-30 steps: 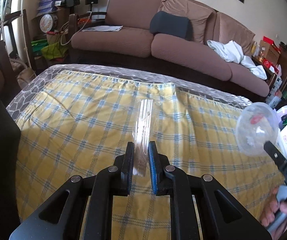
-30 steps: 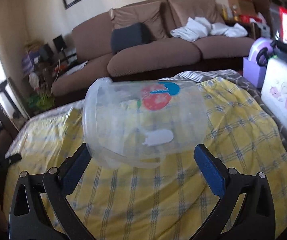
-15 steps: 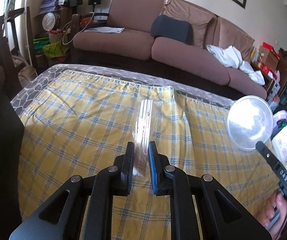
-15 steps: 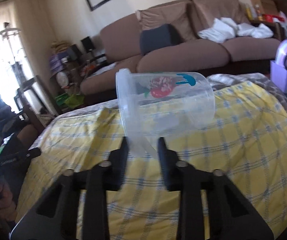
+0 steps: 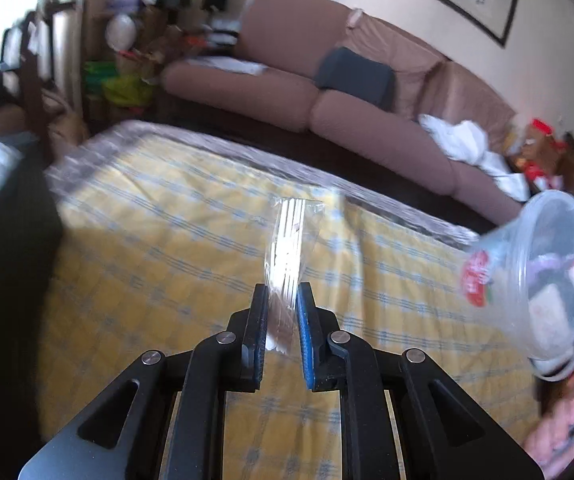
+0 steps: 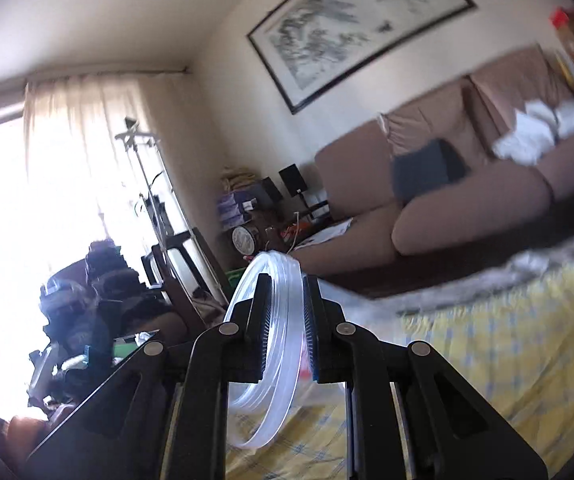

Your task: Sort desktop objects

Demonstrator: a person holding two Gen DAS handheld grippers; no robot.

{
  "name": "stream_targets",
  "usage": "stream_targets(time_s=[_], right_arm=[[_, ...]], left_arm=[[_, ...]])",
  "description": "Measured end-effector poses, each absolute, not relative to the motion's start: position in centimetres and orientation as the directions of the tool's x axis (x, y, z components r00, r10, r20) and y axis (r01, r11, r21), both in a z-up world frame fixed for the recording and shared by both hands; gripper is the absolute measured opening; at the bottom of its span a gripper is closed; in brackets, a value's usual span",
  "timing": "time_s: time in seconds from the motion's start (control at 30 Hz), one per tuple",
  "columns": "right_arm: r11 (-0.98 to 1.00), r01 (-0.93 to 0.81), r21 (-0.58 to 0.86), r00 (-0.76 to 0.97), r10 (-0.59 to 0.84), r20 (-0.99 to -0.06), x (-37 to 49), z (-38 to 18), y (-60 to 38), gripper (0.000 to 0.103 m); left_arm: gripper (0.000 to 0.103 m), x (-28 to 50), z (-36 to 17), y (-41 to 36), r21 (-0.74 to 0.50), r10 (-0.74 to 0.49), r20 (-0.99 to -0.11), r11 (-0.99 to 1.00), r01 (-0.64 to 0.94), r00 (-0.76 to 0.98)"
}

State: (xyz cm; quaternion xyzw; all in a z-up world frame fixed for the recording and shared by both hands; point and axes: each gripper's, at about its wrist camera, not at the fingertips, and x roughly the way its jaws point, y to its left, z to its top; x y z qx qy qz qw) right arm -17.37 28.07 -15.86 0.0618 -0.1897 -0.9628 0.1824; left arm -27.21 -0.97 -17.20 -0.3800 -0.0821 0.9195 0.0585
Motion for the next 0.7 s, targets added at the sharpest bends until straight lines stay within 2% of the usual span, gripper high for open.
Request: stream_targets(time_s=[0.03, 0.1, 0.23, 0.37, 0.47, 0.57, 0.7], right_arm=[[-0.866, 0.325, 0.380, -0.928, -0.370, -0.050, -17.2, -15.6, 27.9, 0.015], [-0.862, 0.333, 0.382, -0.922, -0.383, -0.059, -17.4, -15.4, 27.6, 0.015], [-0.853, 0.313, 0.416, -0.929, -0.367, -0.052, -17.4, -15.3, 27.2, 0.015], [-0.814, 0.338, 0.473, -0.912, -0.408, -0.051, -17.7, -15.3, 27.2, 0.015], [-0.792, 0.377, 0.479, -0.896, -0.443, -0.027, -17.2, -14.6, 26.5, 0.013], [-0.797, 0.431, 0.424, -0.882, -0.471, 0.011, -15.8, -12.9, 25.1, 0.013], [-0.816, 0.469, 0.337, -0.869, -0.495, 0.012, -14.2, -11.0, 22.9, 0.016]], left_arm=[[0.013, -27.0, -16.4, -0.7, -0.148, 0.121, -0.692, -0.989, -0.025, -0.711], [0.013, -25.5, -13.7, -0.5, -0.070, 0.022, -0.638, -0.997, 0.030, -0.770], [0.013, -23.4, -10.4, -0.3, -0.011, -0.016, -0.604, -1.000, 0.029, -0.797], [0.013, -20.4, -8.5, -1.0, 0.026, -0.050, -0.585, -0.999, 0.042, -0.809], [0.013, -18.5, -7.9, -2.0, 0.036, -0.064, -0.583, -0.998, 0.053, -0.810], [0.013, -17.0, -7.4, -3.0, 0.015, -0.058, -0.589, -0.998, 0.061, -0.806], [0.013, -15.0, -7.8, -4.1, -0.100, 0.024, -0.625, -0.994, 0.050, -0.780]])
